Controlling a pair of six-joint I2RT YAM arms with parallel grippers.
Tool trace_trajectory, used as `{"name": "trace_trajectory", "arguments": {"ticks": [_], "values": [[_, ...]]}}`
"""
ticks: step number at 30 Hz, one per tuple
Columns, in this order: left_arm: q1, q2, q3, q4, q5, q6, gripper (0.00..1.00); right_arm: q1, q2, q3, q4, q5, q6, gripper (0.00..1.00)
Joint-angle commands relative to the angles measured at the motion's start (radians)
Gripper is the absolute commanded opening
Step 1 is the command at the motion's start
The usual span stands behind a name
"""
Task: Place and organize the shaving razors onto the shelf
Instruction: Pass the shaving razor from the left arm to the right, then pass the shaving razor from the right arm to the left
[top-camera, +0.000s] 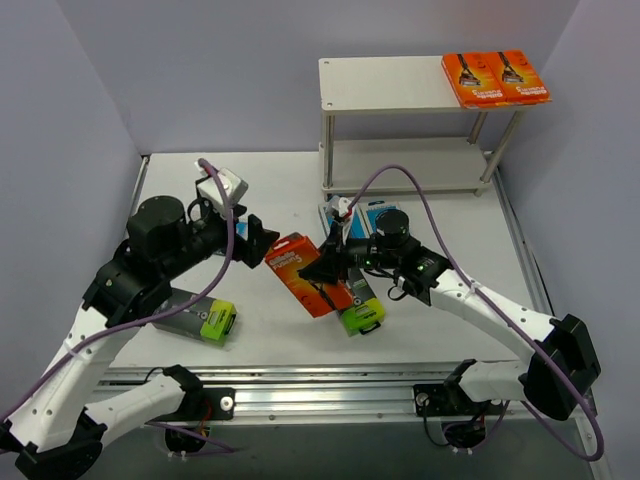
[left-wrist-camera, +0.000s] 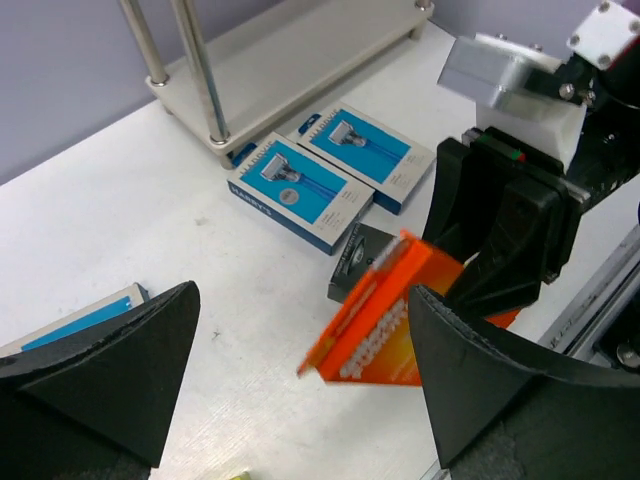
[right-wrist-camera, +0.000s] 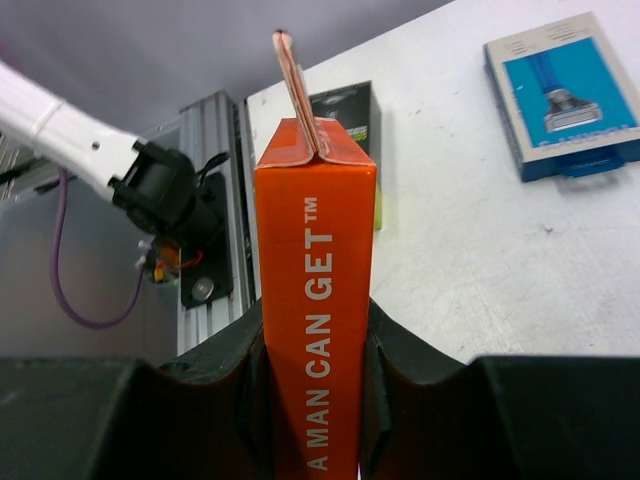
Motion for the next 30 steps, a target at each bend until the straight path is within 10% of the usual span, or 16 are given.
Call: {"name": "trace_trajectory", "arguments": {"ticks": [1, 14, 30], "values": [[0.018, -0.082, -0.07, 0.129, -0.061, -0.1, 0.94, -0.04, -0.013, 0.0, 0.175, 0.08, 0.114, 0.0], [0.178, -0.167, -0.386, 0.446, 0.247, -0.439, 0.93, -0.039, -0.099, -0.08, 0.548, 0.371, 0.463, 0.0], [0.273, -0.142, -0.728, 1.235, 0.616, -0.896, 0.89, 0.006, -0.193, -0.14, 0.679, 0.597, 0.531, 0.0]]}}
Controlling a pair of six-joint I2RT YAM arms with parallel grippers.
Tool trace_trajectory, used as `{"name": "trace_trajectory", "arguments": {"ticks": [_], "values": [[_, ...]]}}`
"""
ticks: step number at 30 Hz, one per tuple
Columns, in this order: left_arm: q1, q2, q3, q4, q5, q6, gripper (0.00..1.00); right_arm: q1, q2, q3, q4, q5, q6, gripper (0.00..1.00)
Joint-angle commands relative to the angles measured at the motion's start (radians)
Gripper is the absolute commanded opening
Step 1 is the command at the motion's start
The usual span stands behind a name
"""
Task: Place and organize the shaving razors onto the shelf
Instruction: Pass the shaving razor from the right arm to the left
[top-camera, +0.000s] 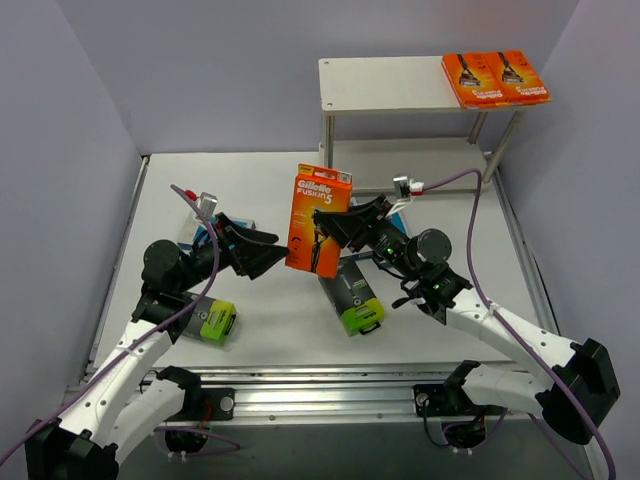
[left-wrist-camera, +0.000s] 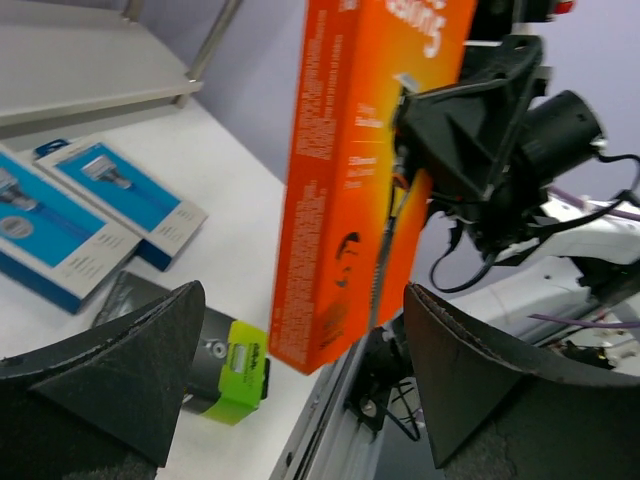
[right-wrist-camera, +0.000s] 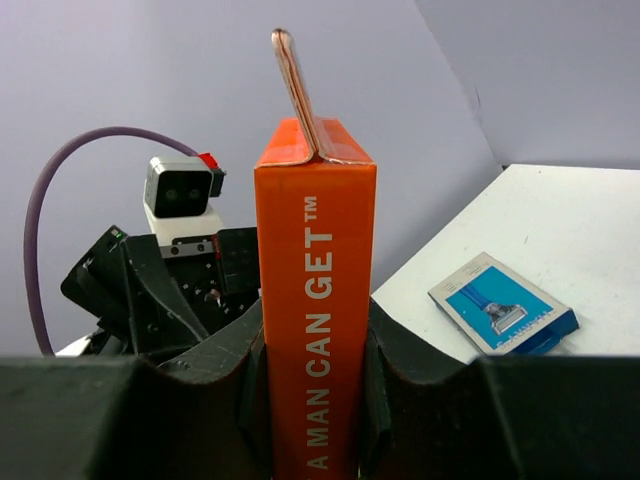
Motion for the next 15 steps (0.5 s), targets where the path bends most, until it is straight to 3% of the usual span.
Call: {"name": "trace_trajectory", "arguments": {"ticks": [1, 5, 15], "values": [[0.005, 0.022, -0.029, 0.288, 0.113, -0.133, 0.89, 0.009, -0.037, -0.007, 0.139, 0.07, 0.015, 0.0], [0.003, 0.037, -0.052, 0.393, 0.142, -0.187, 0.85, 0.016, -0.044, -0.025, 0.19, 0.103, 0.021, 0.0], [-0.02, 0.069, -0.075, 0.394, 0.155, -0.173, 0.82, 0.021, 0.003, -0.045, 0.322, 0.106, 0.073, 0.0]]}}
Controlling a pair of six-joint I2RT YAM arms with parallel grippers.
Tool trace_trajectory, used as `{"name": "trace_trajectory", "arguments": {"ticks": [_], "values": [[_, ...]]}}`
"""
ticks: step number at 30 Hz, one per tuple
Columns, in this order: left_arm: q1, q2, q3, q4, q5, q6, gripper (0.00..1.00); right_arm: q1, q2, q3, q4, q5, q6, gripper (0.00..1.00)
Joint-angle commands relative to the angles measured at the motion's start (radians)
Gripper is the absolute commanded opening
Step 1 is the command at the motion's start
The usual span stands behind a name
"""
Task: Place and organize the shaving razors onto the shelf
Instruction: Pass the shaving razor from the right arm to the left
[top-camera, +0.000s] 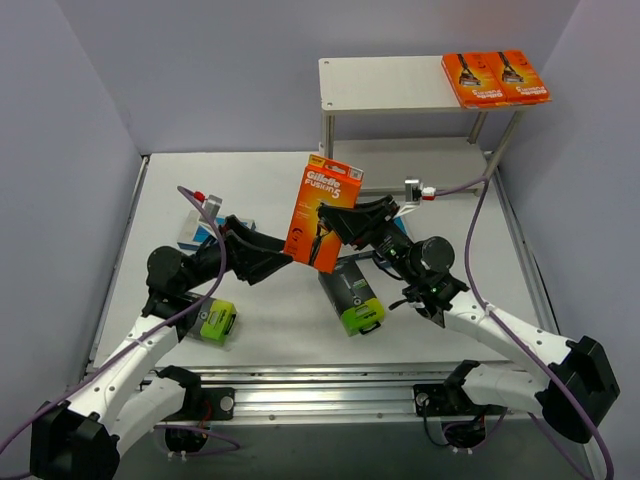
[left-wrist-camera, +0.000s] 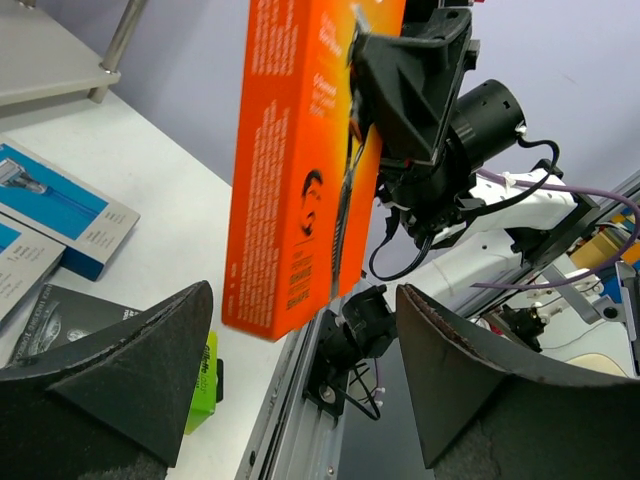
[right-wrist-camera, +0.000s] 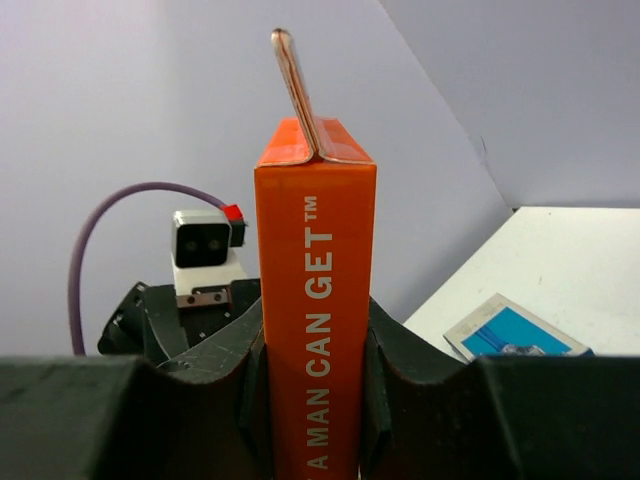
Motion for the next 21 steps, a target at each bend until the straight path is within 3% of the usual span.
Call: {"name": "trace_trajectory", "arguments": {"ticks": [1, 6, 8, 9, 11, 19, 21], "values": [[-0.012, 0.008, 0.003, 0.056, 0.019, 0.01, 0.82, 0.008, 0.003, 0.008, 0.18, 0.017, 0.028, 0.0], [-0.028, 0.015, 0.009, 0.029, 0.011, 0.03, 0.81, 0.008, 0.018, 0.002, 0.212, 0.017, 0.047, 0.0], [-0.035, 0.018, 0.005, 0.058, -0.003, 0.016, 0.75, 0.008, 0.031, -0.004, 0.238, 0.015, 0.062, 0.0], [-0.039, 0.026, 0.002, 0.097, -0.006, -0.005, 0.62, 0.009, 0.043, -0.009, 0.264, 0.014, 0.068, 0.0], [-0.043, 0.038, -0.001, 0.15, -0.001, -0.051, 0.53, 0.011, 0.05, -0.016, 0.283, 0.014, 0.074, 0.0], [-0.048, 0.094, 0.003, 0.257, -0.004, -0.117, 0.47, 0.027, 0.064, -0.01, 0.283, 0.017, 0.039, 0.0], [-0.048, 0.094, 0.003, 0.257, -0.006, -0.12, 0.38, 0.029, 0.063, -0.015, 0.28, 0.017, 0.034, 0.0]]}}
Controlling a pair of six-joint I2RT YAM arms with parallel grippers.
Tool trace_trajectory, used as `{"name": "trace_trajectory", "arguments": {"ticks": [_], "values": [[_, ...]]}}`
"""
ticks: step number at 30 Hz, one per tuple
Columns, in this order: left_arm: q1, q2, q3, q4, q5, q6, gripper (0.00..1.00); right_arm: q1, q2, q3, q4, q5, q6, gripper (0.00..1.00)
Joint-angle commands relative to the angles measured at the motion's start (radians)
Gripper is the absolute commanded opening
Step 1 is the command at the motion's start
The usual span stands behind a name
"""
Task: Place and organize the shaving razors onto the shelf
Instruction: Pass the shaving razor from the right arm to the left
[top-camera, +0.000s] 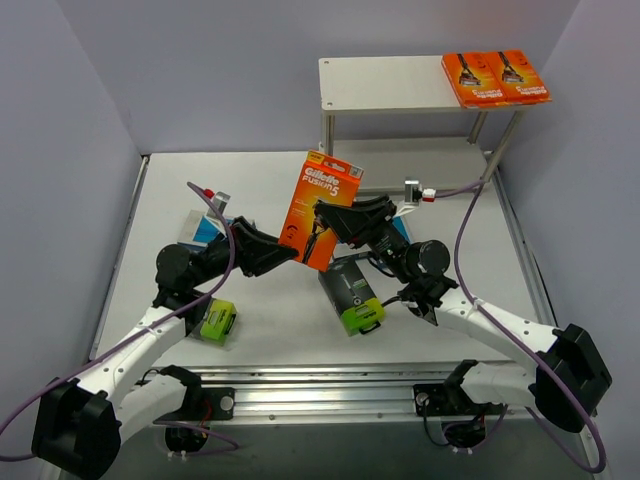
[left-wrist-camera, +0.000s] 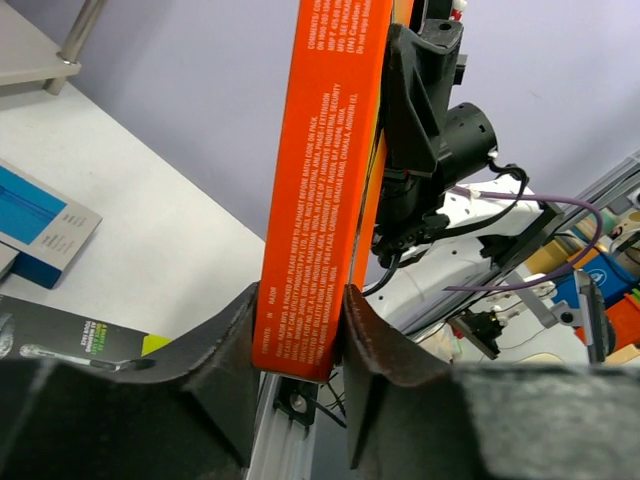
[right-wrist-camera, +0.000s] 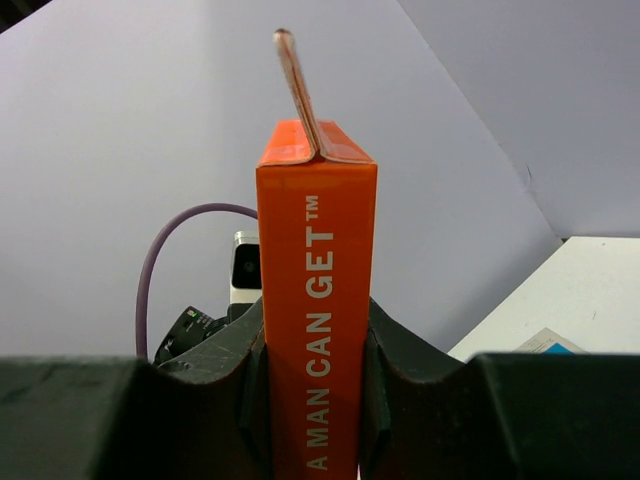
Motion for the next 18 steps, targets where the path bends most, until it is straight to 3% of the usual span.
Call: {"name": "trace_trajectory", "arguments": {"ticks": [1, 4, 6, 10, 13, 18], "values": [[-0.009, -0.007, 0.014, 0.109, -0.002, -0.02, 0.35, 0.015, -0.006, -0.001, 0.09, 0.01, -0.034, 0.0], [-0.005, -0.013, 0.019, 0.105, 0.012, -0.026, 0.24, 0.015, -0.02, -0.004, 0.061, 0.016, -0.041, 0.0], [-0.001, -0.024, 0.02, 0.095, 0.026, -0.025, 0.18, 0.015, -0.03, -0.006, 0.033, 0.024, -0.052, 0.06], [0.022, -0.033, 0.032, 0.027, 0.107, 0.003, 0.03, 0.012, -0.072, -0.013, -0.054, 0.047, -0.073, 0.29], [0.057, -0.029, 0.075, -0.114, 0.214, 0.098, 0.02, 0.005, -0.109, -0.006, -0.151, 0.053, -0.11, 0.5], [0.131, -0.053, 0.14, -0.243, 0.355, 0.178, 0.02, -0.028, -0.188, 0.014, -0.324, 0.061, -0.139, 0.64]]}}
